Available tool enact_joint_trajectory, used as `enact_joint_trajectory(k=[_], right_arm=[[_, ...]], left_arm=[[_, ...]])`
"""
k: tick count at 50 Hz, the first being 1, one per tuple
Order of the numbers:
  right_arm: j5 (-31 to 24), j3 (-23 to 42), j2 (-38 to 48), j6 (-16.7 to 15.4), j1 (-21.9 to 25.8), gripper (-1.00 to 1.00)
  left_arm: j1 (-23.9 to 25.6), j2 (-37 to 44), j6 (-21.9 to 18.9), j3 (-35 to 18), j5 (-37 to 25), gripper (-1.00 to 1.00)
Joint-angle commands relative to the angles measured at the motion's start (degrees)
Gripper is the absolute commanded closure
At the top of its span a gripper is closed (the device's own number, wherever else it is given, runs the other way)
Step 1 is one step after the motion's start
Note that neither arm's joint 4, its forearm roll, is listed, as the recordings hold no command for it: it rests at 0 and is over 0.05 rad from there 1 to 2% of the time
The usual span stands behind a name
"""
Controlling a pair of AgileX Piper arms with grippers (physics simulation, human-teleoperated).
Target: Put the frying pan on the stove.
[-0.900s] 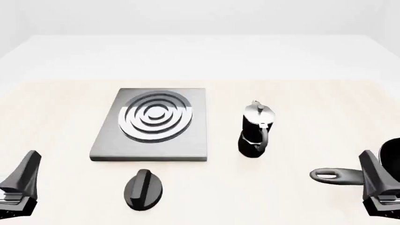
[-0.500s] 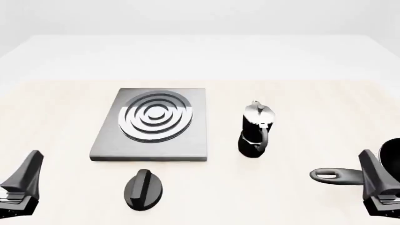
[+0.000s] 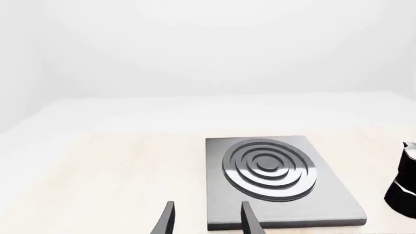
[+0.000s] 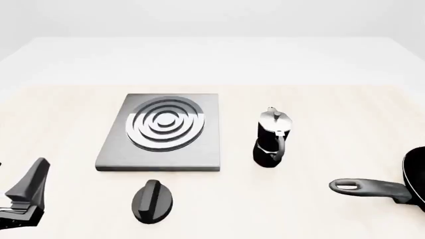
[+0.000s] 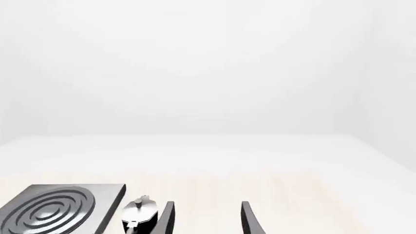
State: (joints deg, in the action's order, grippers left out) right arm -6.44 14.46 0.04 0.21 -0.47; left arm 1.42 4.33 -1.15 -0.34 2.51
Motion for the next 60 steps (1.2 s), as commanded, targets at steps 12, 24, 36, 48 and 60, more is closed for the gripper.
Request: enact_joint_trajectory(k=[12, 24, 36, 48, 60], right_arm=[[-10.6, 20.96, -0.04, 0.4, -0.81, -1.0], [-20.33, 37.81, -0.04, 1.43, -1.52, -1.0], [-27.5, 49.24, -0.04, 1.38, -1.16, -1.0], [-34.48, 60.86, -0.04, 1.71, -1.31, -1.0], [-41.2, 72.08, -0.04, 2.2, -1.3, -1.0]], left_arm=[[4.08, 4.59, -2.66, -2.96, 1.81, -1.0], [8.65, 7.55, -3.65, -7.03, 1.52, -1.0], [11.11, 11.64, -5.12, -8.36, 4.05, -1.0], [15.51, 16.09, -5.46, -11.25, 5.72, -1.0], [20.18, 22.38, -5.38, -13.6, 9.1, -1.0]])
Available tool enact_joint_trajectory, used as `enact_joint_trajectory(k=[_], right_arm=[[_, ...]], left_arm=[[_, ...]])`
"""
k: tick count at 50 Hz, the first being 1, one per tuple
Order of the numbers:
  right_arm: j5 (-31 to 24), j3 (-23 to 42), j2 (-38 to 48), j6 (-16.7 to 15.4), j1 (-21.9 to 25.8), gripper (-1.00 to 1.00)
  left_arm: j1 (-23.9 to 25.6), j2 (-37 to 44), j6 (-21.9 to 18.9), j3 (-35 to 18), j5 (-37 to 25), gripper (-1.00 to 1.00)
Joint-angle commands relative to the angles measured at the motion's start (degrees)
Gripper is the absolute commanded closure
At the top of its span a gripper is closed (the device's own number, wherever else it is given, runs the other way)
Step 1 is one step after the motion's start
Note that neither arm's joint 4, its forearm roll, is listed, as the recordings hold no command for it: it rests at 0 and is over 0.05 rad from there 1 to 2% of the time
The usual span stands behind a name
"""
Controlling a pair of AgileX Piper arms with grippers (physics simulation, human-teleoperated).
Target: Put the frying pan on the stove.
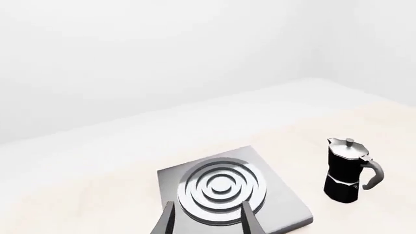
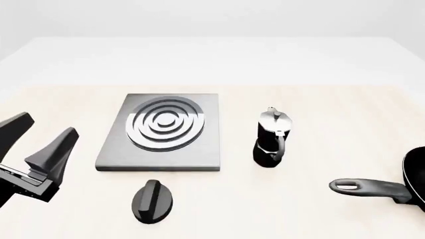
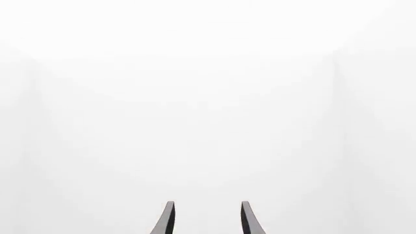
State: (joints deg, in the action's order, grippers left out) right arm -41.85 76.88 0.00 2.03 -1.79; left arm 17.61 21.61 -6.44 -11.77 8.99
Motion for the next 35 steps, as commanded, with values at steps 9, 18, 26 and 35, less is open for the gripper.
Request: enact_joint_trajectory(k=[9, 18, 26, 35], right_arm=[[-10.52, 17.66, 0.0, -0.04, 1.13, -1.0], [-12.02, 24.78, 0.0, 3.14, -2.23, -1.0], [-13.08, 28.18, 0.0, 4.35, -2.65, -1.0], [-14.09, 30.65, 0.0, 4.48, -2.57, -1.0]], left_arm=[[8.78, 11.04, 0.3, -4.37, 5.92, -1.0], [13.05, 17.07, 2.27, -6.53, 9.16, -1.0], [15.56, 20.42, 1.66, -8.67, 10.19, -1.0], [18.78, 24.13, 2.68, -10.79, 11.5, -1.0]])
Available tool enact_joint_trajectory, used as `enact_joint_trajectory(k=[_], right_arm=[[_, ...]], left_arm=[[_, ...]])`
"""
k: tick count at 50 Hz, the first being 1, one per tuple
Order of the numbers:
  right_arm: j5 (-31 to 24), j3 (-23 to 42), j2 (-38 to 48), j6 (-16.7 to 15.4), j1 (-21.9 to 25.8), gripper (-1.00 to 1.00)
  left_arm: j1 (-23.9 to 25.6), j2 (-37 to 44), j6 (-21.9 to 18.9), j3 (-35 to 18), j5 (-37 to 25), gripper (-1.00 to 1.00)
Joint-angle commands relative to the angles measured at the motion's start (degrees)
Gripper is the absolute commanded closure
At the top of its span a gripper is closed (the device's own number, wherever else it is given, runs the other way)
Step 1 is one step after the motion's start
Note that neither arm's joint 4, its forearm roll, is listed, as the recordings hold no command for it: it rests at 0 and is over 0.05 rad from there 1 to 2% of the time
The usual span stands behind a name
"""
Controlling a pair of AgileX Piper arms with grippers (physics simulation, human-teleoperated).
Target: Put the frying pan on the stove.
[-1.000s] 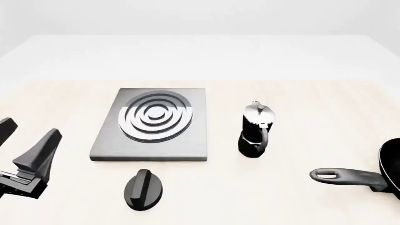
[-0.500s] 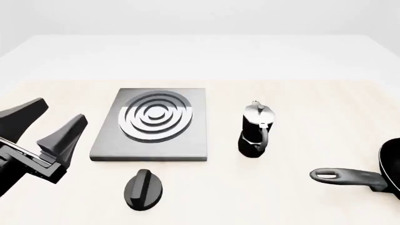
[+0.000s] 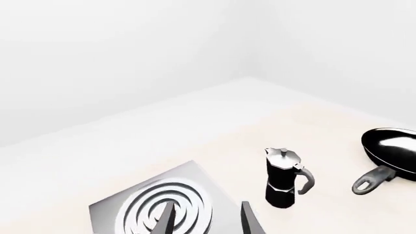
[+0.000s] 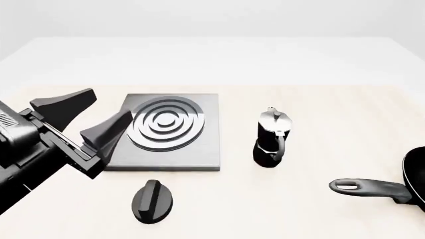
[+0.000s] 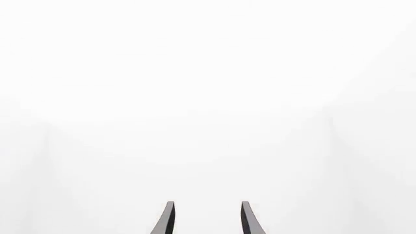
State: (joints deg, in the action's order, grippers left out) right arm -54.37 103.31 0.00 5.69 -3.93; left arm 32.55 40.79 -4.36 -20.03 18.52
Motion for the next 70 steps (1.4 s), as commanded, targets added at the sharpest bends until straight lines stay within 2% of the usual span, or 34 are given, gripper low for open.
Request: enact_joint_trajectory(k=[1, 39, 70], right_arm=[[-1.68, 4.37, 0.0, 0.87, -0.42, -1.0], [-3.57, 7.67, 0.0, -0.17, 1.81, -1.0], [-4.13, 8.26, 0.0, -0.02, 1.88, -1.0]], left_arm=[[4.16, 5.34, 0.53, -2.74, 2.09, -1.0], [13.53, 20.94, 1.11, -10.36, 7.45, -1.0], [19.93, 30.45, 1.41, -17.74, 8.27, -1.0]])
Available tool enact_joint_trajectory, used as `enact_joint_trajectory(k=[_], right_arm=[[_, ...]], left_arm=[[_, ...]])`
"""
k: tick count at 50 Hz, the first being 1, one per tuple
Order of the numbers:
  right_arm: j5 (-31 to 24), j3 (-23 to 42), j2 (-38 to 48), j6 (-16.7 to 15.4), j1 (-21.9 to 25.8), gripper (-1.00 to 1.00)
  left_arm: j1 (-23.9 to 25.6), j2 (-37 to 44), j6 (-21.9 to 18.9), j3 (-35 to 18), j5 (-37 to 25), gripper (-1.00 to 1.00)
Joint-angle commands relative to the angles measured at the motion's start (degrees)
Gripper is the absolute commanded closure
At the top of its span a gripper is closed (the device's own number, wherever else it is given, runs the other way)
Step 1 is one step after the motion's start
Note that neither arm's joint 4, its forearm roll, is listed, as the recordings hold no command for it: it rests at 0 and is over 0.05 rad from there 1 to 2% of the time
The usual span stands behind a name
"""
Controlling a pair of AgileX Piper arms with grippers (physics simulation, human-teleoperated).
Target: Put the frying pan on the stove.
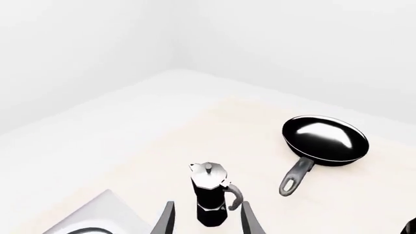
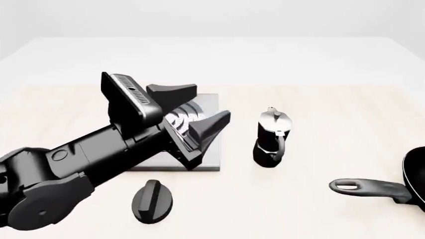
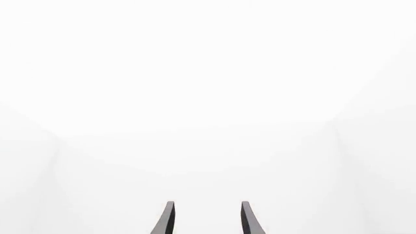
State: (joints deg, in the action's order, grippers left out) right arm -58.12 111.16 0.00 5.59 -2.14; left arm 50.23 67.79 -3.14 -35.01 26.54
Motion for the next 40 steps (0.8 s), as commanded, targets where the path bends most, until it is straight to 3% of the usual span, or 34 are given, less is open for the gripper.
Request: enact_joint_trajectory(k=[1, 40], right_arm=[[-0.47, 0.55, 0.0, 0.05, 0.12, -1.0], [-1.33, 1.63, 0.0, -0.13, 0.91, -1.0]], left_arm=[[2.47, 3.8, 0.21, -3.1, 0.2, -1.0], [9.21, 15.26, 2.75, -9.52, 5.55, -1.0]])
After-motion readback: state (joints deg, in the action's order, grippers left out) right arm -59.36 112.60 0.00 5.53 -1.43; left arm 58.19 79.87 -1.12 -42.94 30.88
